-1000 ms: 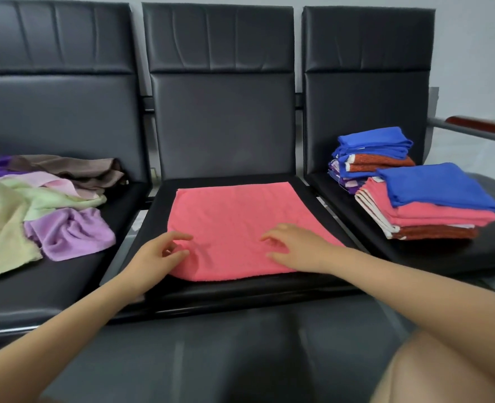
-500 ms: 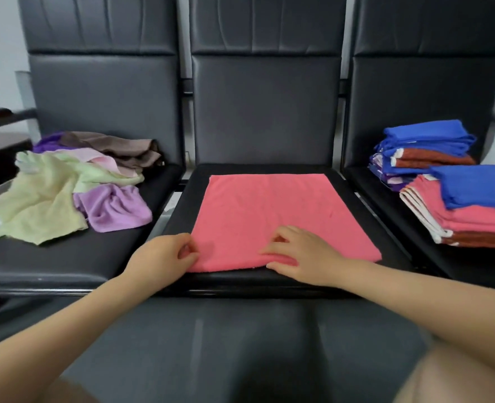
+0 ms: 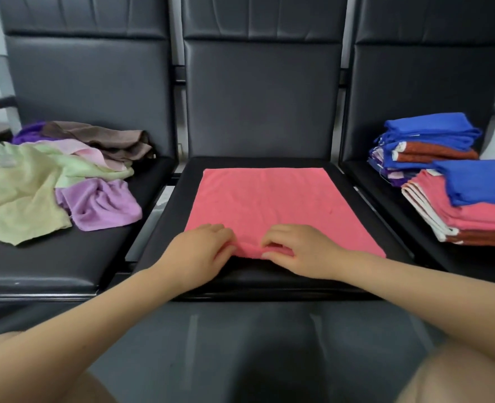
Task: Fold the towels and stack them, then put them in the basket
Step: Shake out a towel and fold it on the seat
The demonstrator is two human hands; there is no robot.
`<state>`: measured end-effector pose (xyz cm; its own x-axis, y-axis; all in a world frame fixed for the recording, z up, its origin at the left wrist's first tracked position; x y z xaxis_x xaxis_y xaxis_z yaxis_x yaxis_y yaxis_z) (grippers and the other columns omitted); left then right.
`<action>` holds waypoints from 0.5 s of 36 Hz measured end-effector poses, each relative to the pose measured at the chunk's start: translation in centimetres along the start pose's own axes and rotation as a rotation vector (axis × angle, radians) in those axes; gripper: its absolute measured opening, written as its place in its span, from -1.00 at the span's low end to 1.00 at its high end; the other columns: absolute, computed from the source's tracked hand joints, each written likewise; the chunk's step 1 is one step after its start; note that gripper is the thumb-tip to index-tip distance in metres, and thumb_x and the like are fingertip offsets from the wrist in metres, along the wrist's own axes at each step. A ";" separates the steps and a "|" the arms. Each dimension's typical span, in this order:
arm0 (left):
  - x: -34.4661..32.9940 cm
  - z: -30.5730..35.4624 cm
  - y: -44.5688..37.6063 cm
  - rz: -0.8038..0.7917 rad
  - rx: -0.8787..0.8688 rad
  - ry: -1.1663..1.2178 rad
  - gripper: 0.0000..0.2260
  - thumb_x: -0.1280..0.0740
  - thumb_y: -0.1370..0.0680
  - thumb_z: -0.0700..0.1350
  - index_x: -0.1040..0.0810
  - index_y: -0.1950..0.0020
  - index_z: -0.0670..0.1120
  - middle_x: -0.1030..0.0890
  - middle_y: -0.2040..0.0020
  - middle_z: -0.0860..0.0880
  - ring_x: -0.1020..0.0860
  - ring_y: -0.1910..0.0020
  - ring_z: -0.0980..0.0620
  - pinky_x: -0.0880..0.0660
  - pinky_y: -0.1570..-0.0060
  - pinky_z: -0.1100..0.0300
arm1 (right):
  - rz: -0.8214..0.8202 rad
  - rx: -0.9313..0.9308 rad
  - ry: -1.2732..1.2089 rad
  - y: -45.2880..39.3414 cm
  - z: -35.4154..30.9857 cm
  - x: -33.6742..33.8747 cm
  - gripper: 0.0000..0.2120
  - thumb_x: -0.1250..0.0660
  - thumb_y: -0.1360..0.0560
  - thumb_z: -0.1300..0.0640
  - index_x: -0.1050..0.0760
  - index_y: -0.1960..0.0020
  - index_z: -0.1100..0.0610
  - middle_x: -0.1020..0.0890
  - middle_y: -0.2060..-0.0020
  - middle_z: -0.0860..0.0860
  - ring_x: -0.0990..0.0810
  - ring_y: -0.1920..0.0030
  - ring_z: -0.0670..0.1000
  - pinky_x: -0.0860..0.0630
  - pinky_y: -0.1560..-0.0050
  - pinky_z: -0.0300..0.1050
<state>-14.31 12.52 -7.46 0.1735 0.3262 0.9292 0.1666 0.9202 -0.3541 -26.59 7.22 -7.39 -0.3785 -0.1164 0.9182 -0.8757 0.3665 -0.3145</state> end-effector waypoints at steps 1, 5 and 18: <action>0.1 -0.2 -0.3 0.012 0.002 0.024 -0.59 0.09 -0.49 0.20 -0.44 0.06 0.00 -0.50 0.15 0.10 -0.50 0.13 0.01 -0.46 0.22 0.07 | -0.049 -0.009 0.016 0.0 0.3 -0.2 -0.75 -0.33 -0.54 0.01 -0.58 -0.13 0.13 -0.60 0.01 -0.02 -0.51 0.03 -0.05 -0.39 0.07 -0.17; 0.4 0.0 -1.0 0.017 -0.061 0.063 -0.62 0.08 -0.53 0.21 -0.41 0.06 0.01 -0.44 0.21 0.18 -0.42 0.28 0.11 -0.44 0.27 0.09 | -0.174 -0.090 0.107 0.4 2.3 -0.2 -0.67 -0.34 -0.55 -0.01 -0.54 -0.26 0.11 -0.55 -0.10 -0.03 -0.49 -0.09 -0.02 -0.30 0.03 -0.22; -1.9 -0.9 -1.2 -0.147 -0.063 0.062 -0.47 0.07 -0.43 0.37 -0.45 -0.08 0.06 -0.55 0.12 0.14 -0.49 0.17 0.11 -0.45 0.14 0.14 | -0.123 -0.135 0.141 4.2 4.7 2.0 -0.82 -0.32 -0.56 0.10 -0.60 -0.11 0.11 -0.56 0.00 -0.02 -0.48 -0.03 -0.03 -0.37 0.01 -0.15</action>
<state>-13.94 10.58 -8.84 0.2019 0.1733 0.9640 0.2544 0.9412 -0.2225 -32.47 4.17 -7.96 -0.2171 -0.0411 0.9753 -0.8612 0.4784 -0.1716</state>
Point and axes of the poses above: each hand's wrist, its own y-axis away from the middle knuckle, its own x-axis out of the back of the hand, z = x × y, the point moved 9 cm from there along -y, towards the middle knuckle
